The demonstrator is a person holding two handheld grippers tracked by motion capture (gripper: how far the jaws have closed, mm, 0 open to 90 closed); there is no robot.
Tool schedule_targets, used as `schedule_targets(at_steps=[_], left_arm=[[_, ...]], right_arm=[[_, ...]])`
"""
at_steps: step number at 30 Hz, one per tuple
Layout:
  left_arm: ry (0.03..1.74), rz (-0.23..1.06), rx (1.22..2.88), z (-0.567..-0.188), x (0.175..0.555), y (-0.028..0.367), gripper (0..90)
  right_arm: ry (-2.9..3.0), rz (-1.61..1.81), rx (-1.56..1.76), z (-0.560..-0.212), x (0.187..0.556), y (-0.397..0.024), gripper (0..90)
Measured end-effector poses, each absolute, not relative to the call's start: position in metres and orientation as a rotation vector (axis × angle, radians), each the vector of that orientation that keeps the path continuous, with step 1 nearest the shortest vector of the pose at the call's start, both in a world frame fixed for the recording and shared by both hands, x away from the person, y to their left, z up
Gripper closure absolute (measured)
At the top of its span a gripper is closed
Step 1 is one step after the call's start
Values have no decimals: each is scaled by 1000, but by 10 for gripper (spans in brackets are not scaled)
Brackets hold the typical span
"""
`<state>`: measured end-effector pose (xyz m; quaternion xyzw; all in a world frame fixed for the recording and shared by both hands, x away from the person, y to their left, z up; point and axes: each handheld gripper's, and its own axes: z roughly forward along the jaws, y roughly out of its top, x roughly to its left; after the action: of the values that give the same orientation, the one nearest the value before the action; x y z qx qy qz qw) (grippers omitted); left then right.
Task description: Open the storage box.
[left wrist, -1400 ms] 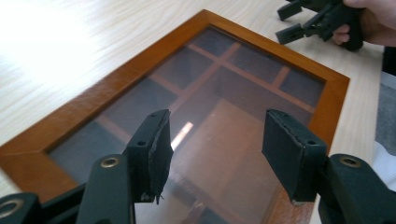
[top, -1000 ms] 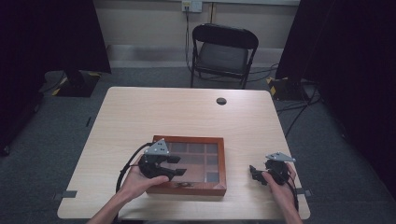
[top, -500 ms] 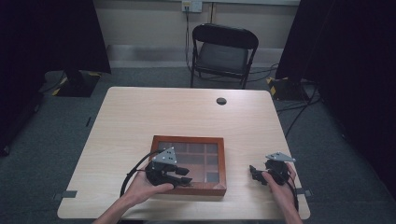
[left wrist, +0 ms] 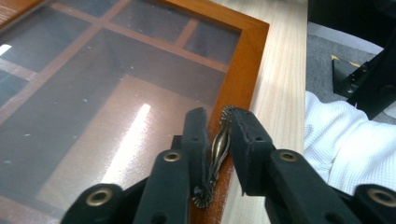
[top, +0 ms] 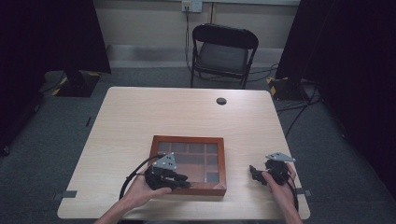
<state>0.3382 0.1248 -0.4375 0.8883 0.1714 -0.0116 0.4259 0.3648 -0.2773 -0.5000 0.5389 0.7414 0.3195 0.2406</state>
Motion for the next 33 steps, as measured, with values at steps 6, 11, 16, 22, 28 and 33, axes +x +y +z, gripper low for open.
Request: schedule_targets(at_steps=[6,11,16,22,28,33], left_arm=[[417,-13,2221,-438,336,123,791],[408,1,2212,-439,335,124,803],[419,-36,2208,-439,338,124,806],[436,-58,2210,-438,340,124,808],[441,-64,2216,-438,340,123,809],[445,-77,2210,-435,342,124,809]], right_arm=[[2028,874,1475,-500,365,-277,116],[2028,874,1474,-500,365,-277,116],[2028,874,1474,-500,365,-277,116],[2028,874,1474,-500,365,-277,116],[2028,874,1474,-500,365,-277,116],[2028,874,1475,-500,365,-277,116]])
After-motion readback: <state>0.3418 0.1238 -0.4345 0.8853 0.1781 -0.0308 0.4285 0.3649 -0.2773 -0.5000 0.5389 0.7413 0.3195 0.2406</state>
